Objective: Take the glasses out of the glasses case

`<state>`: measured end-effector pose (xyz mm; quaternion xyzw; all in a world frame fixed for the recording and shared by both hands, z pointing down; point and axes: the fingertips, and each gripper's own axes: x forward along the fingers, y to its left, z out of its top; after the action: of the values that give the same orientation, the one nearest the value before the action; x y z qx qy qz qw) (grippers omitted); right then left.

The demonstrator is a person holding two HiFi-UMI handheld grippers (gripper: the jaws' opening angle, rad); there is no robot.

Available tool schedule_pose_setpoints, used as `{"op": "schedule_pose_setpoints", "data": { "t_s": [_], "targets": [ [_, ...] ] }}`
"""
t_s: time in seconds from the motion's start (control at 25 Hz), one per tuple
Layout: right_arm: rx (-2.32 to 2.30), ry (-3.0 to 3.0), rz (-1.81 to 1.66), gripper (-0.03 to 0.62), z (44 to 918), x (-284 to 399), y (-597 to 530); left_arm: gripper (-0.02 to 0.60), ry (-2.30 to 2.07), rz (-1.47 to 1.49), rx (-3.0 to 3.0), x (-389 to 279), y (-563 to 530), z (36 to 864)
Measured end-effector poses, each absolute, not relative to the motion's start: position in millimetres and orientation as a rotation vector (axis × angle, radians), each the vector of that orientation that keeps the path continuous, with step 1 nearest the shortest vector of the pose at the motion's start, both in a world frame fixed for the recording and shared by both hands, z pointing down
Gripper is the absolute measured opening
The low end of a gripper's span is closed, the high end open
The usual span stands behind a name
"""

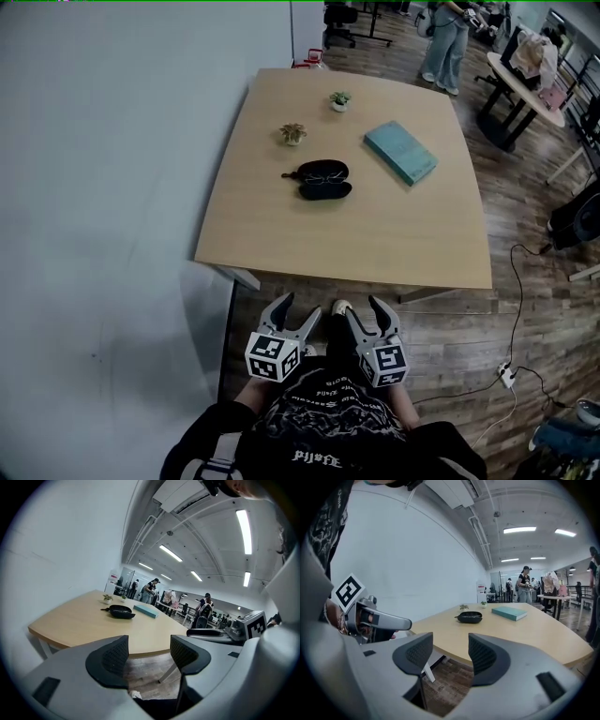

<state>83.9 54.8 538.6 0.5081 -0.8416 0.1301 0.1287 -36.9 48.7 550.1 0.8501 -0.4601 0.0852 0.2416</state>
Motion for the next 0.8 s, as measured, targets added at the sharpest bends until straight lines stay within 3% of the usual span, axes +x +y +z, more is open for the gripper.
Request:
{"op": "schedule_pose_setpoints", "data": {
  "t_s": [0.8],
  "targets": [
    [1.118, -2.567, 0.205, 0.247, 539, 92, -132, 0.285, -1.427, 0.17, 2.133, -21, -103, 567]
  ]
}}
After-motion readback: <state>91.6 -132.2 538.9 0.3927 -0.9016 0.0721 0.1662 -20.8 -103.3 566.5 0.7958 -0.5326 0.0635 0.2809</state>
